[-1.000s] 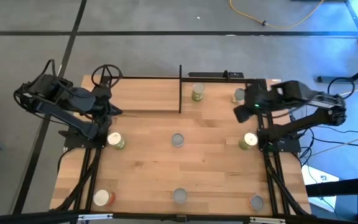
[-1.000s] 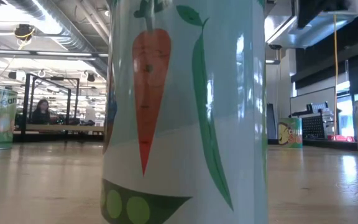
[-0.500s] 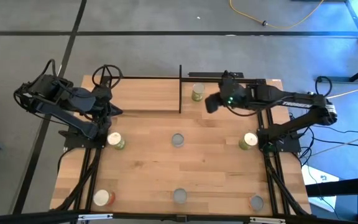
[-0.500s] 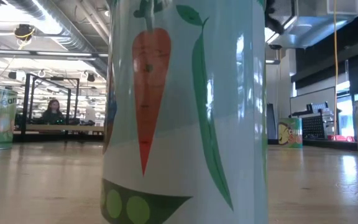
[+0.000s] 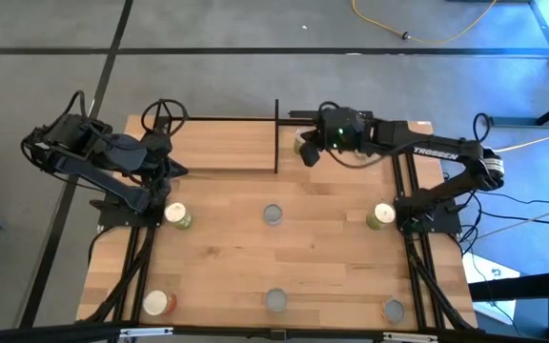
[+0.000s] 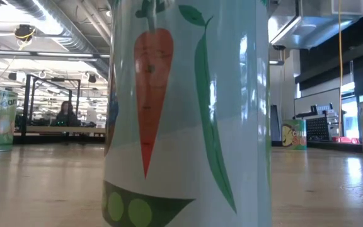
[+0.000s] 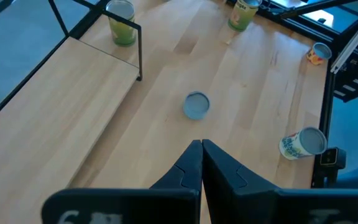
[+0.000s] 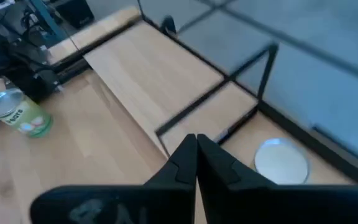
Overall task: Pick and place cans onto a shelf
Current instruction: Put the top canned pears on the shelf
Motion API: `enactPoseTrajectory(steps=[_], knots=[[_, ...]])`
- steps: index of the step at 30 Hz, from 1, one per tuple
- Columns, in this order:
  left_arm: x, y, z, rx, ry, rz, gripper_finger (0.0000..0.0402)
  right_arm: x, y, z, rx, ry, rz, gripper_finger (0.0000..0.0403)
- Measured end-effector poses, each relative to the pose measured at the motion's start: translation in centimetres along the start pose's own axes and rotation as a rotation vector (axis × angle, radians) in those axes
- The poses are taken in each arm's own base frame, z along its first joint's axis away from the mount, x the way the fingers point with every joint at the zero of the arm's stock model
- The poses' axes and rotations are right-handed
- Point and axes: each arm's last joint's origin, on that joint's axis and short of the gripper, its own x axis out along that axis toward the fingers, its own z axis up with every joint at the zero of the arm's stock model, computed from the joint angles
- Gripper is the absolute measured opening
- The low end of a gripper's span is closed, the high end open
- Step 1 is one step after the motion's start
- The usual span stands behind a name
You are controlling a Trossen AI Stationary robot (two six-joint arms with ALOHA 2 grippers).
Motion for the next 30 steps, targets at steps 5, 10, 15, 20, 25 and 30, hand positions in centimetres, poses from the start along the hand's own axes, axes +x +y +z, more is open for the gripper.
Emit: enactPoseTrajectory(steps=[5,10,15,20,25,30], knots=[[0.0,0.0,0.0,0.016,0.001,0.001,0.0000,1.4,-2.5,1.1,0.089,0.118,0.063,0.0004],[0.0,0.0,0.0,0.018,-0.001,0.005,0.0000,3.7,-5.3,2.0,0.149,0.280,0.117,0.0015],[0.0,0.1,0.0,0.020,-0.015,0.024,0.0000,6.5,-7.2,1.6,0.116,0.447,0.041,0.0039],[0.0,0.1,0.1,0.020,-0.023,0.035,0.0000,8.8,-7.8,0.9,-0.024,0.559,-0.008,0.0061],[0.0,0.1,0.1,0.020,-0.025,0.037,0.0000,10.5,-7.8,1.0,-0.084,0.579,0.006,0.0067],[0.0,0.1,0.1,0.020,-0.026,0.037,0.0000,11.8,-8.0,0.4,-0.137,0.619,0.018,0.0068]])
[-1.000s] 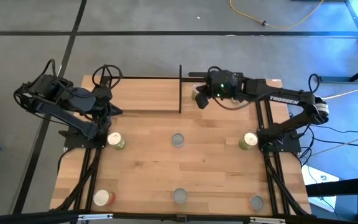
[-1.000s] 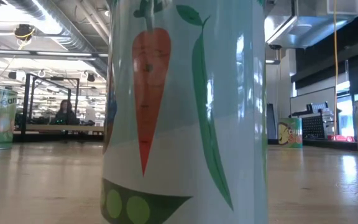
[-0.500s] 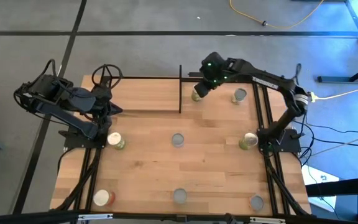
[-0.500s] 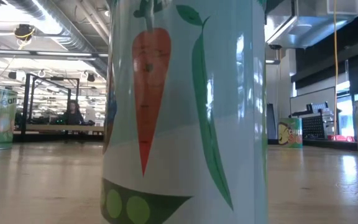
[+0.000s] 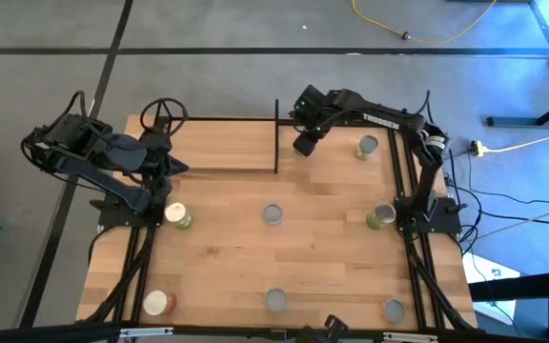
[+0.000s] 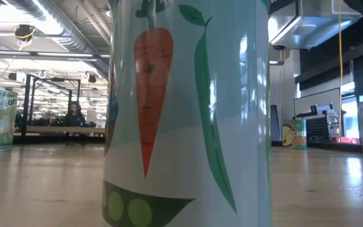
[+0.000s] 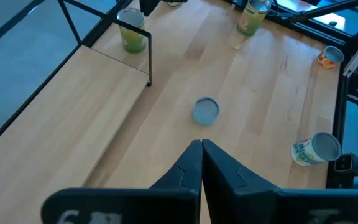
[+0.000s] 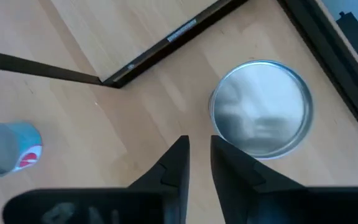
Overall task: Pick and place cans onto a shelf
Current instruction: Put the top canned pears on the shelf
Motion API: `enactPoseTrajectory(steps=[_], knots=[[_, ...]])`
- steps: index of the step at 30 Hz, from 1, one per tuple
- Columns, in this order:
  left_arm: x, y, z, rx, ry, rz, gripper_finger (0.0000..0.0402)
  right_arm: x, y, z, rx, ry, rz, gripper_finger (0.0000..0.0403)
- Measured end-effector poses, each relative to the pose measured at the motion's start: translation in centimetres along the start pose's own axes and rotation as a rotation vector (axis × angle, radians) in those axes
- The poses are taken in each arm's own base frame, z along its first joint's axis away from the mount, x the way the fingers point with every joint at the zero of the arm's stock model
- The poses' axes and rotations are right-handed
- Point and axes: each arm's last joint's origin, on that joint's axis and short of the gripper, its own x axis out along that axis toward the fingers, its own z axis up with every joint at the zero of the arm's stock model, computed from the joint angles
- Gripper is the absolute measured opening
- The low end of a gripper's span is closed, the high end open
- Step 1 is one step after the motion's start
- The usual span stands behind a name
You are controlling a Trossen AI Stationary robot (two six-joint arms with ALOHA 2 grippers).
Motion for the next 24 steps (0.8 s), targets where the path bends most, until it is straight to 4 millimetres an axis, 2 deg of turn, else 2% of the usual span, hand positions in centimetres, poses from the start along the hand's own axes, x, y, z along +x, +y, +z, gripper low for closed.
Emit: enactPoseTrajectory(steps=[4,17,24], knots=[[0.0,0.0,0.0,0.000,0.000,0.000,0.0000,1.0,-0.2,0.0,-0.012,0.031,-0.034,0.0068],[0.0,0.0,0.0,-0.001,-0.001,0.000,0.0000,1.4,0.1,-0.1,-0.076,0.045,-0.048,0.0068],[0.0,0.0,0.0,-0.001,0.000,0.000,0.0000,3.2,0.1,0.0,-0.076,0.084,-0.049,0.0068]])
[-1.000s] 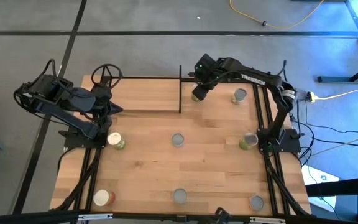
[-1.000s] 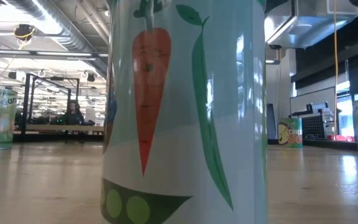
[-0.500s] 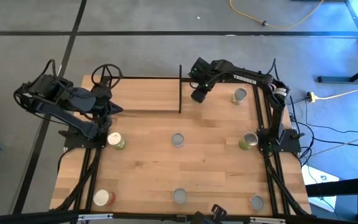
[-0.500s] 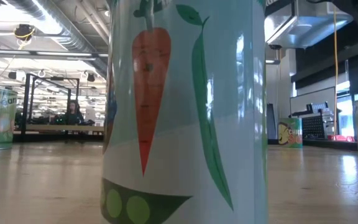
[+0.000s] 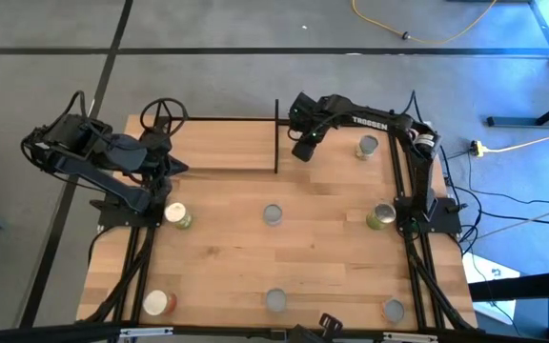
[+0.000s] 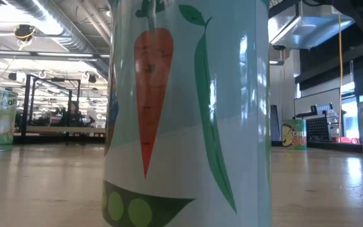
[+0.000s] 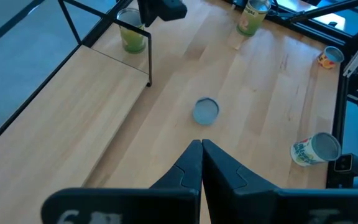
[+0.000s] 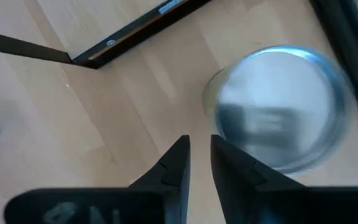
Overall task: Pick and place cans onto a shelf
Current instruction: Put the top canned pears on the shelf
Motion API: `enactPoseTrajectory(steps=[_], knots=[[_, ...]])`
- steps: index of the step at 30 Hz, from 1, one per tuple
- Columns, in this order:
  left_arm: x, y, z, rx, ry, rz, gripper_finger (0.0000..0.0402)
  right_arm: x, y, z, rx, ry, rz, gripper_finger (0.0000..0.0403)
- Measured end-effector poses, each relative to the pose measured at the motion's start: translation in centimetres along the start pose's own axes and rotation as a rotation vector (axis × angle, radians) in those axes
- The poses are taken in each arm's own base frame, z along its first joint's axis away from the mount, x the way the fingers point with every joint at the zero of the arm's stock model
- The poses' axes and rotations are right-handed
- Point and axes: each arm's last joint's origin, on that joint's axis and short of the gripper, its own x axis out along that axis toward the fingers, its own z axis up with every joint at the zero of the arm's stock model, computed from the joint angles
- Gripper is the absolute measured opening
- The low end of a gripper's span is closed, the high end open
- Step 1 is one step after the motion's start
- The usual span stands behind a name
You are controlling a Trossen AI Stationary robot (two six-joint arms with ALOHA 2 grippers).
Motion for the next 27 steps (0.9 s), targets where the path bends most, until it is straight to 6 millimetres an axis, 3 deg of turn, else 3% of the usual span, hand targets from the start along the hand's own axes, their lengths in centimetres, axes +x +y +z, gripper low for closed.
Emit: enactPoseTrajectory(steps=[8,18,27], knots=[[0.0,0.0,0.0,0.000,0.000,0.000,0.0000,0.5,-0.2,0.1,0.000,0.006,-0.050,0.0068],[0.0,0.0,0.0,-0.001,0.000,0.000,0.0000,-2.1,0.0,1.4,-0.006,-0.048,-0.052,0.0068],[0.0,0.0,0.0,-0.001,0.000,0.000,0.0000,-1.2,-0.1,1.2,0.000,-0.032,-0.081,0.0068]])
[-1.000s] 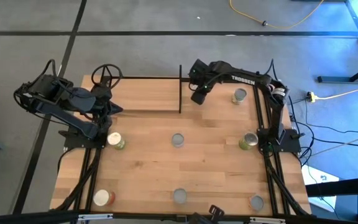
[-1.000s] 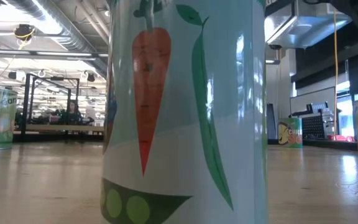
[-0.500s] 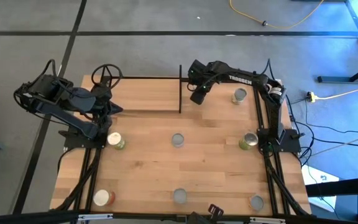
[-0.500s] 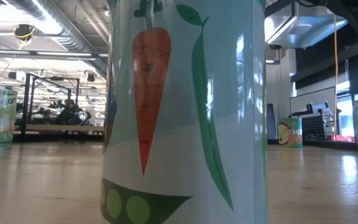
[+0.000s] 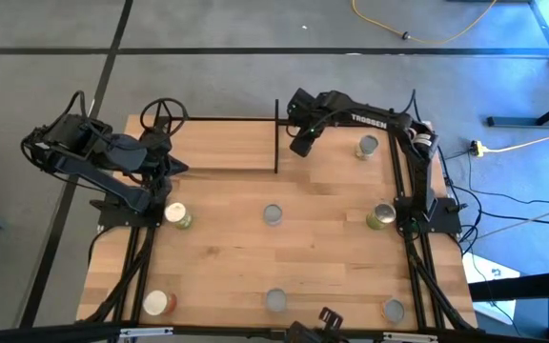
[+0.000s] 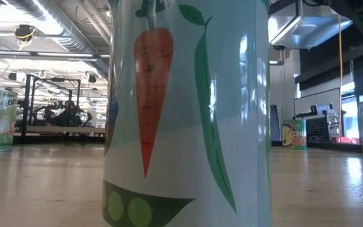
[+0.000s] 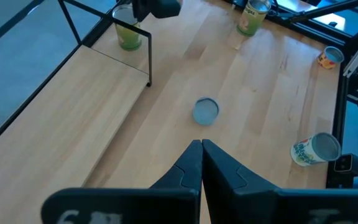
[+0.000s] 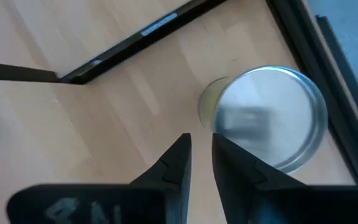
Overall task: Pick and place cans onto a shelf
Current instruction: Put the top canned pears on the shelf
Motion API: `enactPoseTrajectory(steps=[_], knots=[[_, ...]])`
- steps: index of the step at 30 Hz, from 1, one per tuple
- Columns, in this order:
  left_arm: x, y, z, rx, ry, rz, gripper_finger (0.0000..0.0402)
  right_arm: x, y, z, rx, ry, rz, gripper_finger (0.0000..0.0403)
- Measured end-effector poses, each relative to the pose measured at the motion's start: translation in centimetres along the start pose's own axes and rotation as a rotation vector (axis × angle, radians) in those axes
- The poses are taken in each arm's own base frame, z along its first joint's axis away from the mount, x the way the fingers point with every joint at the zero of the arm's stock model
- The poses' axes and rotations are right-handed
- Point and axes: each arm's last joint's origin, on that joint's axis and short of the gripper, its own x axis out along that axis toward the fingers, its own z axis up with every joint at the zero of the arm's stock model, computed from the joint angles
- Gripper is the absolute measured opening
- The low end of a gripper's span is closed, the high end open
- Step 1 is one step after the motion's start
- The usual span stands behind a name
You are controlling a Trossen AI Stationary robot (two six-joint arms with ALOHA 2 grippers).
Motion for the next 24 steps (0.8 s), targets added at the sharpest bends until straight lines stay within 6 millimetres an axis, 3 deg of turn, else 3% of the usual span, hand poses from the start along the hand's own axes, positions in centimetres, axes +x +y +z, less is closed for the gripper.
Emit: enactPoseTrajectory(steps=[24], knots=[[0.01,0.00,0.00,-0.004,0.000,0.000,0.0000,0.47,-0.55,0.06,0.015,0.003,-0.010,0.0067]])
